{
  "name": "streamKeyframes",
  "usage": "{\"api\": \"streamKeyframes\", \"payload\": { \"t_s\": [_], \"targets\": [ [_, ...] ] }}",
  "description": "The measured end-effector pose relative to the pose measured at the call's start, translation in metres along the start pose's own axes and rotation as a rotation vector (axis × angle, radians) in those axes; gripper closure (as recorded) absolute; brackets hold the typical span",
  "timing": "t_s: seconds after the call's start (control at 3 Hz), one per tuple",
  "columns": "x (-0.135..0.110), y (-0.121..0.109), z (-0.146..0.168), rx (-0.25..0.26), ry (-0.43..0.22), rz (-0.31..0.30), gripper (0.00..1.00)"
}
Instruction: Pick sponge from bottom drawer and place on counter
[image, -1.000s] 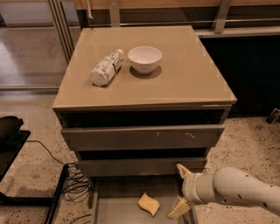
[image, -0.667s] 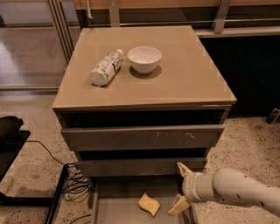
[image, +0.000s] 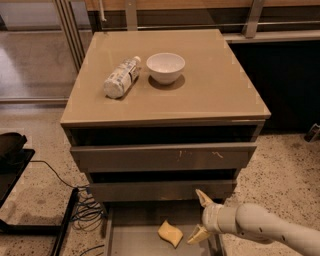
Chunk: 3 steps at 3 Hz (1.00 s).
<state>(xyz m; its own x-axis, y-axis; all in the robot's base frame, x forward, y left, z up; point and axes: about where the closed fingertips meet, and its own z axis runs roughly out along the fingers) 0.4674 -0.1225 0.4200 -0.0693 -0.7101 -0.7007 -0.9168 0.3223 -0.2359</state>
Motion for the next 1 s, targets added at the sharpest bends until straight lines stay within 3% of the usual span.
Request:
{"api": "streamKeyframes", "payload": {
  "t_s": [0.33, 0.67, 1.0],
  "targets": [
    [0.021, 0.013, 0.034, -0.042, -0.066, -0.046, 0.00],
    [0.044, 0.028, 0.064, -0.116, -0.113, -0.058, 0.00],
    [0.044, 0.028, 0.064, -0.116, -0.113, -0.058, 0.00]
  ]
}}
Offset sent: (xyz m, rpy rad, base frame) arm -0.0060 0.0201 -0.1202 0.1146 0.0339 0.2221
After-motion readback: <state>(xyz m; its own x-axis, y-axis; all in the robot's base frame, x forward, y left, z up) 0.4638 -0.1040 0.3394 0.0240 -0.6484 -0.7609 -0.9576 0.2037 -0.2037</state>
